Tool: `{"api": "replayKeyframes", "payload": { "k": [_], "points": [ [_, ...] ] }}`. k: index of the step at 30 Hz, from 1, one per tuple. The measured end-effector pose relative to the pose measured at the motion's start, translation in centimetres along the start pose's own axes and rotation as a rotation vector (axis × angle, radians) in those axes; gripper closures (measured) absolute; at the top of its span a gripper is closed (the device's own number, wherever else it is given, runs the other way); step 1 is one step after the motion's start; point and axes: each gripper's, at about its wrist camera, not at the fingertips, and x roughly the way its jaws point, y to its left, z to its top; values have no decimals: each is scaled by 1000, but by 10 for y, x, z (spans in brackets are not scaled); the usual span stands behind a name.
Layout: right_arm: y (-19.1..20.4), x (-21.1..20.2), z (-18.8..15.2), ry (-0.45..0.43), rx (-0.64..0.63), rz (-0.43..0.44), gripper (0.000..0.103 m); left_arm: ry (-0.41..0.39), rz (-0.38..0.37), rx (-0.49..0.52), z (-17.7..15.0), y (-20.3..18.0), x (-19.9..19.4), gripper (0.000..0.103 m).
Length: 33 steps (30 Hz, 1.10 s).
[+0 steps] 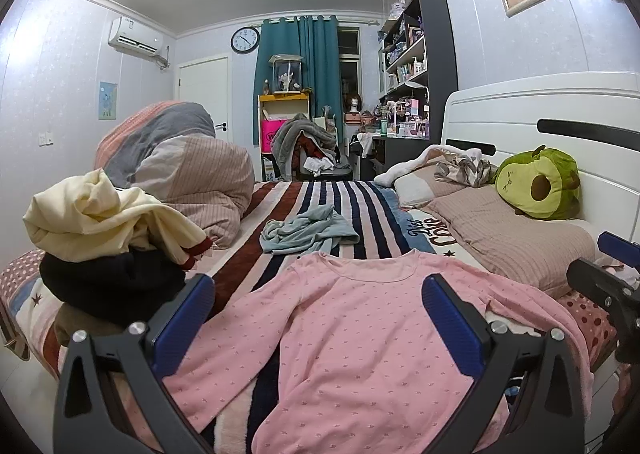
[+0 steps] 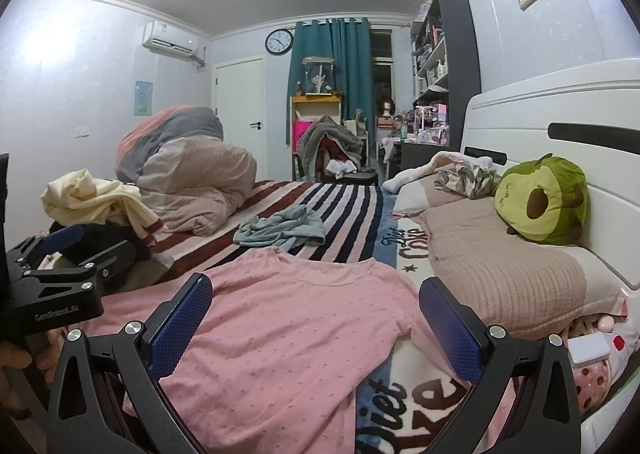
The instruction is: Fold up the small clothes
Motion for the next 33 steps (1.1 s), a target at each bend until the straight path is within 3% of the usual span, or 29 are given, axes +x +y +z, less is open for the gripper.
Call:
{"api": "replayKeyframes", "payload": {
  "k": [21,33],
  "points": [
    [1,2,-4,-13,8,-24,1,-22,8,11,-4,3,0,1],
    [13,15,-9,8,-29,-6,1,40,33,-44,-13,42,20,1]
  ]
}}
